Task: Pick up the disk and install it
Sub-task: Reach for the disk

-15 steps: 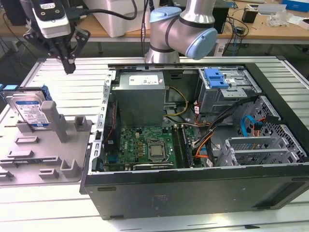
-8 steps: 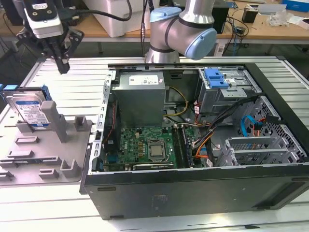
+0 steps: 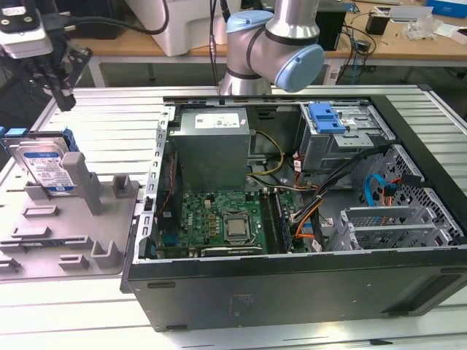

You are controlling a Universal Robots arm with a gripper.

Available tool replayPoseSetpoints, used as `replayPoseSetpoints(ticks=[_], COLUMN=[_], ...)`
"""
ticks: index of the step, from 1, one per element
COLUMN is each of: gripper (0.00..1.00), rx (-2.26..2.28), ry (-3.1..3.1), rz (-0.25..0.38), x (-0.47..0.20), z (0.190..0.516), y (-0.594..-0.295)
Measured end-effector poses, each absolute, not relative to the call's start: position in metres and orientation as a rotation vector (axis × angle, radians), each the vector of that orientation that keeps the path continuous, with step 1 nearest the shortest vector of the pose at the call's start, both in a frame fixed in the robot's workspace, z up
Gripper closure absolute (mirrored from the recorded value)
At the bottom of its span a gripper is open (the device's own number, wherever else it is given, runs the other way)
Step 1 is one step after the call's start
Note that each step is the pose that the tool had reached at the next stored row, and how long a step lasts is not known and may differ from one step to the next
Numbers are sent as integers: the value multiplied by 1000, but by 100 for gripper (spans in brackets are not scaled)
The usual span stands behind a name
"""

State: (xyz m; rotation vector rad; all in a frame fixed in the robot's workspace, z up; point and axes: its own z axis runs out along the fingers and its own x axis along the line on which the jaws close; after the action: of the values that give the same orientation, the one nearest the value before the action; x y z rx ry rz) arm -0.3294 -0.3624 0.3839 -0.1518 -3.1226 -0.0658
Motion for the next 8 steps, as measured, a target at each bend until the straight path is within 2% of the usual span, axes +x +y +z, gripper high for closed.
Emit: replayPoseSetpoints(ticks=[8], gripper=[89], rx=[-152], ry=[-3123], rz=[-66], x=[-366], z=[382], y=[-355])
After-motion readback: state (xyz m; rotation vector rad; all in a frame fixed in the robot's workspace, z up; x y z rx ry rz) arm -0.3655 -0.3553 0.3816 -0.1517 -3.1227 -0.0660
